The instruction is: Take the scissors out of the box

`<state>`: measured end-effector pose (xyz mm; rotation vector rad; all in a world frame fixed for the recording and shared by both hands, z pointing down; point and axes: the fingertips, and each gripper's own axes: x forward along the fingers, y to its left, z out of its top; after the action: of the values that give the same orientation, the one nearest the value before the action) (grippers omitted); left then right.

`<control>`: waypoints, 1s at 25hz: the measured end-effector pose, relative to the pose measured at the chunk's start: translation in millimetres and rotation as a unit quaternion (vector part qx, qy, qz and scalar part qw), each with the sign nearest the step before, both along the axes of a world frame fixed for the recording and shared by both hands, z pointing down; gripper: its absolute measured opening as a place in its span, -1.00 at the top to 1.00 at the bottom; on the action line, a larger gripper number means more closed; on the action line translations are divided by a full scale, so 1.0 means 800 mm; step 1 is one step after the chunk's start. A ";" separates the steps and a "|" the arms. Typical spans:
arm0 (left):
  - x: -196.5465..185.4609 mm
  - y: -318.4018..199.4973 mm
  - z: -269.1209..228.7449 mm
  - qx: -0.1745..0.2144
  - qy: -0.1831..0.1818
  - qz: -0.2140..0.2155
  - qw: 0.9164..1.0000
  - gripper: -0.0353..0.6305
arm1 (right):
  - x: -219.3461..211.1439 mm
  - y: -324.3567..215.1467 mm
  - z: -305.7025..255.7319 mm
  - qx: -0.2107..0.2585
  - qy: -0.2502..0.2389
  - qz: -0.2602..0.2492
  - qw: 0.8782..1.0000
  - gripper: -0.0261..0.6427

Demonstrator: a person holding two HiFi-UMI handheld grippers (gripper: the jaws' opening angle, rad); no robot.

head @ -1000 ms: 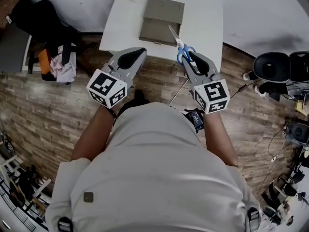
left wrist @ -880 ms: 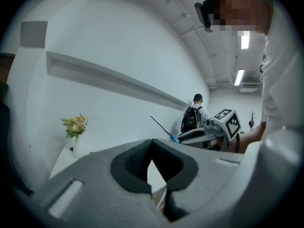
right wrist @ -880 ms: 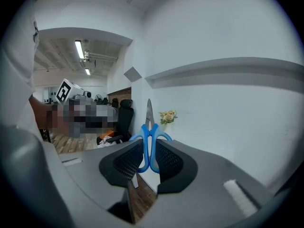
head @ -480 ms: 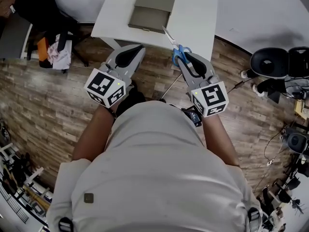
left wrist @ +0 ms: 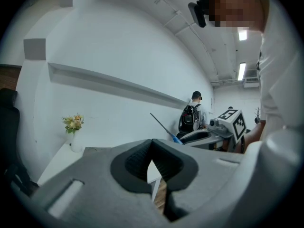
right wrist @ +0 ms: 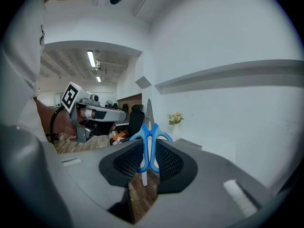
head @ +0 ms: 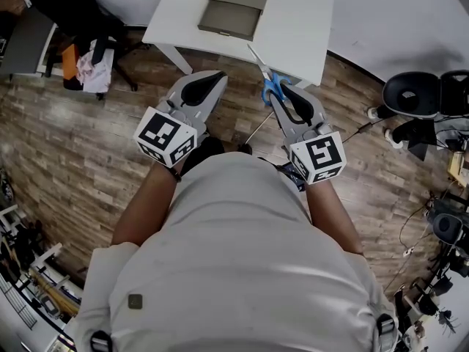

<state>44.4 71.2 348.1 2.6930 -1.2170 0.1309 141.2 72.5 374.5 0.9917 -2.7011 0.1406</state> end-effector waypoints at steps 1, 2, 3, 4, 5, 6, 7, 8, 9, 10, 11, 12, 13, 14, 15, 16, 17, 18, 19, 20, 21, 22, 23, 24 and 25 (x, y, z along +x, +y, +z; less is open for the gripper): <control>-0.001 0.002 0.000 0.000 0.000 0.000 1.000 0.88 | 0.001 0.002 -0.002 0.002 -0.003 0.003 1.000 0.62; -0.002 0.004 0.000 -0.001 0.001 0.000 1.000 0.88 | 0.001 0.004 -0.004 0.005 -0.006 0.006 1.000 0.62; -0.003 0.006 0.000 -0.002 0.001 -0.001 1.000 0.88 | 0.002 0.007 -0.006 0.006 -0.008 0.008 1.000 0.62; -0.003 0.008 0.000 -0.002 0.002 -0.002 1.000 0.88 | 0.003 0.010 -0.007 0.007 -0.010 0.009 1.000 0.62; -0.003 0.010 -0.001 -0.002 0.002 -0.003 1.000 0.88 | 0.003 0.013 -0.008 0.009 -0.010 0.008 1.000 0.62; -0.003 0.012 -0.001 -0.002 0.003 -0.004 1.000 0.88 | 0.003 0.015 -0.009 0.011 -0.009 0.007 1.000 0.62; -0.002 0.014 -0.002 -0.002 0.004 -0.004 1.000 0.88 | 0.004 0.016 -0.010 0.013 -0.009 0.006 1.000 0.62; -0.001 0.016 -0.001 -0.002 0.005 -0.004 1.000 0.88 | 0.004 0.017 -0.011 0.015 -0.008 0.006 1.000 0.62; 0.000 0.017 -0.001 -0.002 0.006 -0.003 1.000 0.88 | 0.004 0.018 -0.012 0.015 -0.009 0.006 1.000 0.62; 0.000 0.019 -0.001 -0.003 0.006 -0.003 1.000 0.88 | 0.005 0.018 -0.012 0.015 -0.011 0.007 1.000 0.62; 0.000 0.020 0.000 -0.003 0.006 -0.003 1.000 0.88 | 0.005 0.019 -0.012 0.015 -0.012 0.008 1.000 0.62; 0.000 0.020 0.000 -0.002 0.007 -0.003 1.000 0.88 | 0.006 0.020 -0.012 0.015 -0.012 0.009 1.000 0.62; -0.001 0.021 0.000 -0.002 0.007 -0.004 1.000 0.88 | 0.006 0.020 -0.012 0.016 -0.013 0.010 1.000 0.62; -0.003 0.021 0.000 -0.002 0.007 -0.006 1.000 0.88 | 0.007 0.021 -0.012 0.016 -0.013 0.011 1.000 0.62; -0.004 0.021 0.000 -0.002 0.007 -0.007 1.000 0.88 | 0.008 0.021 -0.011 0.015 -0.013 0.011 1.000 0.62; -0.004 0.021 0.000 -0.002 0.007 -0.008 1.000 0.88 | 0.008 0.021 -0.011 0.014 -0.013 0.012 1.000 0.62; -0.004 0.021 0.001 -0.003 0.008 -0.009 1.000 0.88 | 0.009 0.021 -0.010 0.013 -0.014 0.013 1.000 0.62; -0.004 0.020 0.001 -0.004 0.008 -0.008 1.000 0.88 | 0.009 0.021 -0.010 0.012 -0.015 0.014 1.000 0.62; -0.004 0.020 0.002 -0.005 0.008 -0.008 1.000 0.88 | 0.010 0.020 -0.010 0.012 -0.015 0.015 1.000 0.62; -0.004 0.020 0.002 -0.005 0.009 -0.007 1.000 0.88 | 0.010 0.021 -0.011 0.012 -0.015 0.016 1.000 0.62; -0.003 0.020 0.002 -0.005 0.009 -0.006 1.000 0.88 | 0.010 0.021 -0.011 0.012 -0.015 0.016 1.000 0.62; -0.003 0.020 0.002 -0.005 0.009 -0.006 1.000 0.88 | 0.010 0.021 -0.012 0.013 -0.015 0.017 1.000 0.62; -0.002 0.020 0.001 -0.005 0.009 -0.005 1.000 0.88 | 0.011 0.021 -0.013 0.014 -0.015 0.017 1.000 0.62; -0.002 0.020 0.001 -0.005 0.009 -0.005 1.000 0.88 | 0.011 0.021 -0.013 0.014 -0.015 0.018 1.000 0.62; -0.001 0.020 0.002 -0.005 0.009 -0.004 1.000 0.88 | 0.011 0.020 -0.012 0.014 -0.015 0.018 1.000 0.62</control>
<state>43.2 87.5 349.7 2.6747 -1.2185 0.1109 150.0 88.9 364.6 1.0547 -2.7197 0.1261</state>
